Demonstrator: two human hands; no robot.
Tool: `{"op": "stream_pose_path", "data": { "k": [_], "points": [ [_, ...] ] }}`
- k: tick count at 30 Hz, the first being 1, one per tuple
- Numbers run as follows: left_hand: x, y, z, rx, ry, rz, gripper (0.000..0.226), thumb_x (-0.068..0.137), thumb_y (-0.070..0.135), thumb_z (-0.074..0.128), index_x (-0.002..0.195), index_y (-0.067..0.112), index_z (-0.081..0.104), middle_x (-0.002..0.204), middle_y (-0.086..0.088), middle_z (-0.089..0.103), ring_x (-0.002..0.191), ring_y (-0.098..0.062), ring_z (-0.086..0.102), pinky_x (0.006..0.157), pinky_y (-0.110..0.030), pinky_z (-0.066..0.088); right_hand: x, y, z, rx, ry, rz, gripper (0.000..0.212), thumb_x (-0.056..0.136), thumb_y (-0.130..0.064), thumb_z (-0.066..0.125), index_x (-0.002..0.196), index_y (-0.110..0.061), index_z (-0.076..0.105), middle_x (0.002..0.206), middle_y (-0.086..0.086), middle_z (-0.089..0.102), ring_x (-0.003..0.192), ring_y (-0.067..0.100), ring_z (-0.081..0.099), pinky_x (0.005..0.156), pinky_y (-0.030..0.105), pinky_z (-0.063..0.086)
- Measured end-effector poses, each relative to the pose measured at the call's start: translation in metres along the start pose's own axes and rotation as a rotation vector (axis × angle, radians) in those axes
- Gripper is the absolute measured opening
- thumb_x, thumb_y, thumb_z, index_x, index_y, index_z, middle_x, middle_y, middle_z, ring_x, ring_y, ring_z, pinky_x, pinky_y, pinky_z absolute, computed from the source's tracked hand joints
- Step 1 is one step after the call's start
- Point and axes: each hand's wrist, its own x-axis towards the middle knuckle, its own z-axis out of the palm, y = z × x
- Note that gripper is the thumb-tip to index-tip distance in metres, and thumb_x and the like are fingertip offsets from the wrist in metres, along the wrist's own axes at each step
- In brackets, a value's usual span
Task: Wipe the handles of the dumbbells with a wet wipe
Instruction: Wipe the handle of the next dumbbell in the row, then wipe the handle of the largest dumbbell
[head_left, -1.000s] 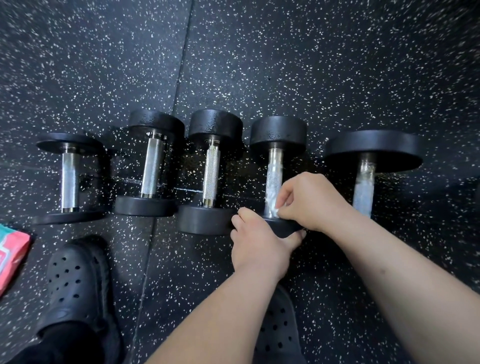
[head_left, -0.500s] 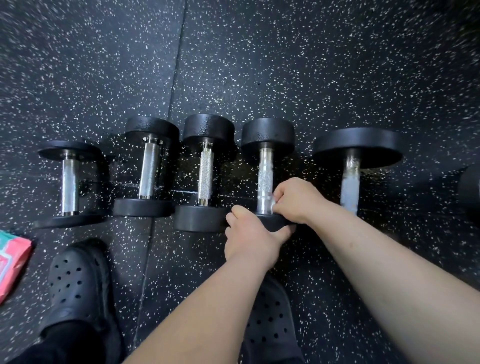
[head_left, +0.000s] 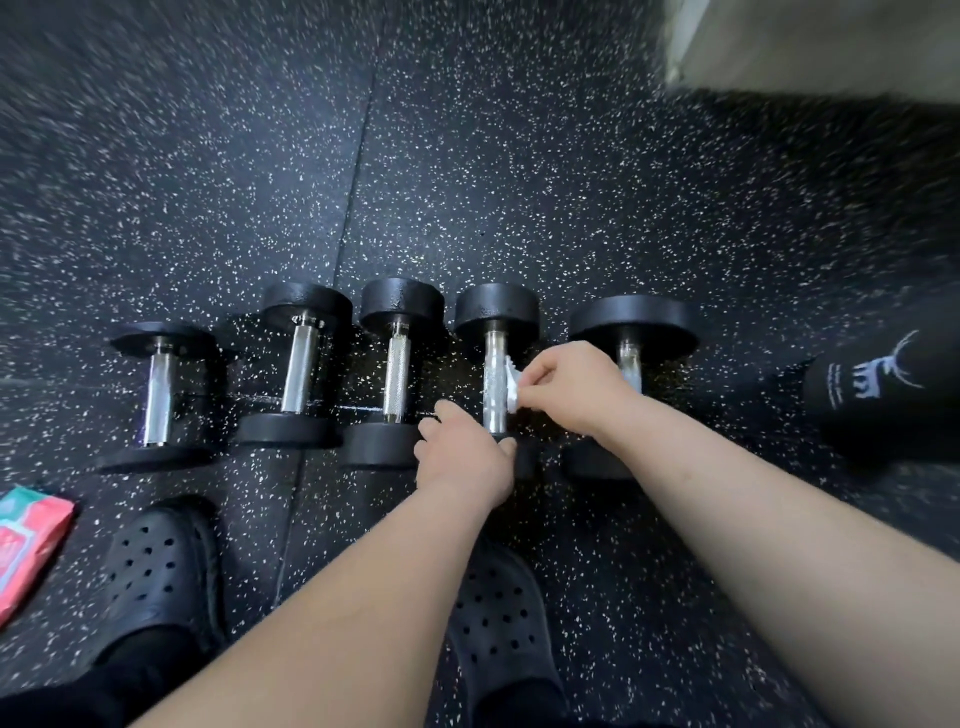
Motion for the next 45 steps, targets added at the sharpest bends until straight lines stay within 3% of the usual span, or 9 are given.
{"op": "stream_pose_path", "data": {
  "k": [5,11,16,22,29,33,38,42,45],
  "points": [
    [-0.022,0.024,-0.047,-0.042,0.028,0.230,0.057,0.093,0.043,0.074,0.133,0.011,0.051,0.130,-0.009,0.062,0.120,-0.032,0.060,0.086,-0.035,0.044,-0.025,-0.028,-0.043,0.049,0.043,-0.076,0.006,0.075,-0.021,0.085,0.074,-0.025,0.080,0.070,-0.011,0.077,0.082,0.014,0.076,0.080,0.036,0.062],
    [-0.068,0.050,-0.102,-0.191,0.027,0.456,0.014,0.095,0.035,0.071,0.103,0.025,0.068,0.097,0.003,0.072,0.096,-0.022,0.068,0.079,-0.031,0.050,-0.063,-0.064,-0.089,0.116,0.107,-0.163,0.019,0.070,-0.028,0.095,0.079,-0.023,0.079,0.074,-0.007,0.078,0.081,0.018,0.077,0.083,0.041,0.063],
    [-0.088,0.059,-0.128,-0.334,0.024,0.549,0.019,0.092,0.044,0.072,0.099,0.027,0.074,0.092,0.006,0.079,0.089,-0.020,0.076,0.089,-0.042,0.061,-0.103,-0.087,-0.127,0.116,0.147,-0.193,0.022,0.073,-0.024,0.095,0.089,-0.021,0.079,0.078,-0.003,0.080,0.077,0.021,0.079,0.077,0.040,0.065],
    [-0.124,0.078,-0.167,-0.499,-0.087,0.652,0.016,0.088,0.037,0.081,0.082,0.023,0.075,0.084,-0.006,0.080,0.087,-0.036,0.078,0.078,-0.055,0.064,-0.166,-0.113,-0.167,0.045,0.250,-0.213,0.018,0.081,-0.032,0.093,0.092,-0.024,0.081,0.077,-0.009,0.079,0.067,-0.005,0.071,0.060,0.008,0.047],
    [-0.141,0.094,-0.156,-0.574,-0.168,0.704,0.016,0.090,0.035,0.080,0.076,0.026,0.077,0.086,-0.006,0.080,0.087,-0.031,0.077,0.084,-0.050,0.064,-0.199,-0.108,-0.184,-0.231,0.435,-0.112,0.015,0.083,-0.045,0.085,0.088,-0.032,0.081,0.083,-0.015,0.074,0.082,0.004,0.067,0.066,0.019,0.045],
    [-0.134,0.113,-0.134,-0.590,-0.147,0.669,0.013,0.096,0.027,0.072,0.083,0.024,0.077,0.088,-0.004,0.077,0.084,-0.025,0.072,0.085,-0.046,0.064,-0.193,-0.079,-0.168,-0.081,0.520,-0.197,0.012,0.088,-0.042,0.081,0.095,-0.033,0.078,0.090,-0.018,0.076,0.087,-0.003,0.070,0.081,0.020,0.051],
    [-0.114,0.132,-0.095,-0.541,-0.136,0.631,0.019,0.102,0.025,0.062,0.086,0.030,0.072,0.087,0.002,0.073,0.081,-0.022,0.067,0.077,-0.035,0.056,-0.160,-0.033,-0.167,-0.010,0.336,-0.220,0.030,0.087,-0.031,0.082,0.115,-0.030,0.072,0.087,-0.010,0.078,0.083,0.004,0.074,0.091,0.030,0.058],
    [-0.090,0.129,-0.062,-0.545,-0.189,0.582,0.019,0.103,0.027,0.062,0.090,0.033,0.075,0.090,-0.001,0.078,0.092,-0.028,0.075,0.089,-0.047,0.061,-0.123,-0.006,-0.180,-0.010,0.131,-0.180,0.014,0.091,-0.034,0.080,0.104,-0.030,0.076,0.081,-0.007,0.080,0.081,0.016,0.076,0.090,0.042,0.058],
    [-0.076,0.110,-0.042,-0.528,-0.200,0.547,0.016,0.103,0.027,0.065,0.091,0.030,0.076,0.080,-0.003,0.076,0.079,-0.023,0.072,0.079,-0.040,0.060,-0.104,0.016,-0.170,0.025,0.073,-0.144,0.020,0.081,-0.046,0.088,0.092,-0.032,0.080,0.085,-0.008,0.080,0.085,0.016,0.076,0.090,0.048,0.060]
  ]
}}
